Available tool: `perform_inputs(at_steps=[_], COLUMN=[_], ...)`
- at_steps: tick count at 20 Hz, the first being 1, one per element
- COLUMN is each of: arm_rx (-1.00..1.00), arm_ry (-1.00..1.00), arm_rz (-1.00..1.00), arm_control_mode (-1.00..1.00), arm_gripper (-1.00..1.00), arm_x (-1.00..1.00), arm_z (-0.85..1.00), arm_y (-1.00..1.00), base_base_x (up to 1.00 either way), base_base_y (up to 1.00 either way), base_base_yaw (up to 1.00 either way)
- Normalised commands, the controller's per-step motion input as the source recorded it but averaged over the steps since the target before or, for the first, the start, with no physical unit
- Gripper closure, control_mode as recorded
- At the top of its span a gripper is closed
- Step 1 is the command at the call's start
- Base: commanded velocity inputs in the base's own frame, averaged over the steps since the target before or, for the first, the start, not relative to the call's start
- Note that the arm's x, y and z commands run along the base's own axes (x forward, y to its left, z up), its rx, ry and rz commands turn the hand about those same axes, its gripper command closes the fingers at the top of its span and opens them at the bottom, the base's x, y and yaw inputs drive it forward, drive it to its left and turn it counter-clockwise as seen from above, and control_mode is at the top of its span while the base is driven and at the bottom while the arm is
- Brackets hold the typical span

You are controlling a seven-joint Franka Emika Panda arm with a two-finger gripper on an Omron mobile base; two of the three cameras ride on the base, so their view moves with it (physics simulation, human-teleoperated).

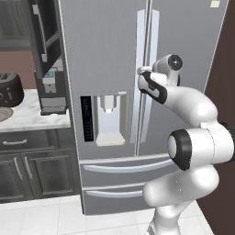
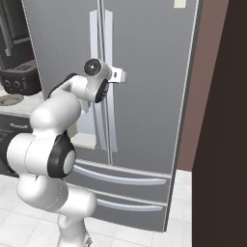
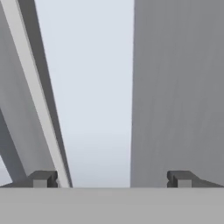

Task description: Move the hot dog bun to the plate on the dining table and place the condiment next to that plate. Then navigate to the fridge and take the sausage and place it on the plate as well.

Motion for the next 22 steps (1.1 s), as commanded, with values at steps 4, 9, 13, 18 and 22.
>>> perform_inputs(at_steps=[4, 9, 13, 18, 22], arm_rx=[0.0, 0.0, 0.0, 0.01, 0.0], arm_ry=[0.0, 0.01, 0.05, 0.07, 0.2], arm_rz=[0.01, 0.02, 0.02, 0.03, 0.0], arm_control_mode=[-1.0, -1.0, -1.0, -1.0, -1.0], arm_gripper=[-1.0, 1.0, 1.0, 1.0, 1.0], arm_x=[0.73, 0.75, 0.76, 0.6, 0.31], arm_z=[-0.26, -0.21, -0.1, 0.0, 0.0], arm_y=[0.0, 0.01, 0.0, 0.0, 0.0], base_base_x=[0.0, 0.0, 0.0, 0.0, 0.0], base_base_y=[0.0, 0.0, 0.0, 0.0, 0.0], base_base_yaw=[0.0, 0.0, 0.0, 0.0, 0.0])
